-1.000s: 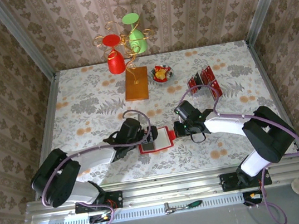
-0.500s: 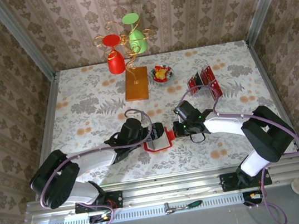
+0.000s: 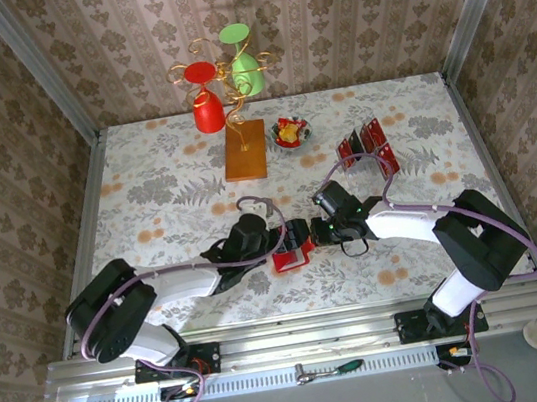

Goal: Put the credit cards into the card holder
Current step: Close the card holder at the bottom-center of the table.

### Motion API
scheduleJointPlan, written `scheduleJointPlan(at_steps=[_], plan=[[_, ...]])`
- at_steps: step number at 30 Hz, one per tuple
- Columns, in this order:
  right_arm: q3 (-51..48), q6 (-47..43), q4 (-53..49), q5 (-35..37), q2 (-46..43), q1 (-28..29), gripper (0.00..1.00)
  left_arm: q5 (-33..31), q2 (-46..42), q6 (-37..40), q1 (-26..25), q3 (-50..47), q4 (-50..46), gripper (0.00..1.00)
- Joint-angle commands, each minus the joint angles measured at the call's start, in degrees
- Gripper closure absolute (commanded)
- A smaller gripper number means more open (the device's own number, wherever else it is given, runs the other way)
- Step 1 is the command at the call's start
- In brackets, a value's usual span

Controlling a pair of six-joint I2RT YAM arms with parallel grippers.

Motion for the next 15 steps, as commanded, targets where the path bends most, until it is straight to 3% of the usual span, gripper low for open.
scheduleJointPlan(at_steps=[1,6,15], plan=[[-0.1,0.7,-0.2,-0.8,-0.3,-0.2,0.8,-1.1,1.7,-2.1,-0.6,0.2,3.2,0.0],[-0.5,0.4,-2.8,0.2,-4.0,-2.5,0.68,-1.8,3.4,-3.3,-0.7,-0.8,4.9,0.0],[-2.5,-0.4,-6.8,0.3,-11.8,-7.2,0.66,-2.5,5.2,-3.3,-0.7,-1.1,5.7,0.0]])
